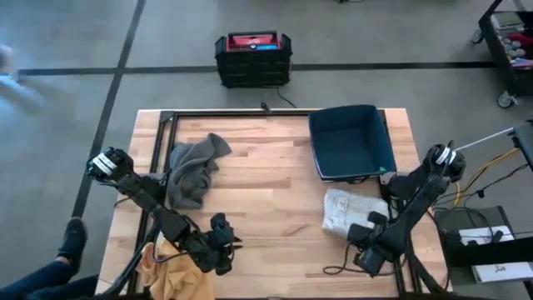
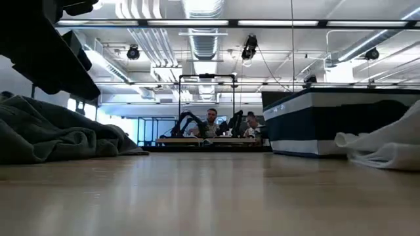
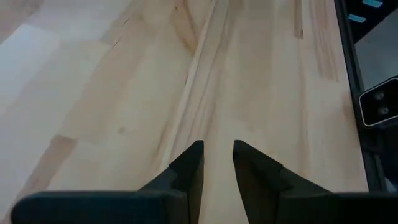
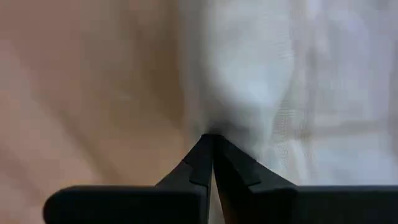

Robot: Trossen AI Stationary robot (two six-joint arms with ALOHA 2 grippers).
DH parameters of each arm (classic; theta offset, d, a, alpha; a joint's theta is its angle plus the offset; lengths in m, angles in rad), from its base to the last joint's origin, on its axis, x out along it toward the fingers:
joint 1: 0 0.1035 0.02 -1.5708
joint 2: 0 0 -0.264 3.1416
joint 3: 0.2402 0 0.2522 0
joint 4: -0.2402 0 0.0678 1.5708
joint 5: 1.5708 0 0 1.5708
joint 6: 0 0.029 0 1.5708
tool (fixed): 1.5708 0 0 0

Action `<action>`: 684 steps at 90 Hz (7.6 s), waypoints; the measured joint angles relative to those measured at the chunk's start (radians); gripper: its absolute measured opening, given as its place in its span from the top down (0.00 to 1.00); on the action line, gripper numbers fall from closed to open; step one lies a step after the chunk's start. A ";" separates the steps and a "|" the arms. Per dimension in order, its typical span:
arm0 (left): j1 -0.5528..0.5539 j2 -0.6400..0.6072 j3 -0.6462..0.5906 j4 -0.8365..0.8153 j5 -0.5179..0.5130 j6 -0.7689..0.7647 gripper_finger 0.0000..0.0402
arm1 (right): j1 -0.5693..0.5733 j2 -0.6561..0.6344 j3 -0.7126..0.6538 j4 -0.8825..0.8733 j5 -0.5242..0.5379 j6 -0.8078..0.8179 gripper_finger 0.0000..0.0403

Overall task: Fold towel
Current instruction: Move the folded white towel to the bottom of the blue laundry organizer, then fold the yellow towel

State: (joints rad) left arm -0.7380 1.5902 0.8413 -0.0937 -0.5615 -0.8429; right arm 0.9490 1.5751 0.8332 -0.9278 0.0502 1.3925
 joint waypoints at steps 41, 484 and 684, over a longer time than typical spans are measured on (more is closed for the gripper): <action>0.000 -0.005 0.000 0.007 0.004 -0.016 0.82 | -0.044 -0.009 0.091 -0.202 0.117 -0.049 1.00; 0.130 -0.039 0.337 -0.969 0.167 -0.286 0.47 | -0.484 0.234 0.376 0.439 0.497 -1.012 1.00; 0.007 -0.068 0.254 -0.645 -0.015 -0.277 0.45 | -0.473 0.130 0.315 0.595 0.368 -1.125 0.38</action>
State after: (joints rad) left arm -0.7309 1.5217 1.0958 -0.7388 -0.5765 -1.1199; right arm 0.4764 1.7053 1.1481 -0.3326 0.4180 0.2675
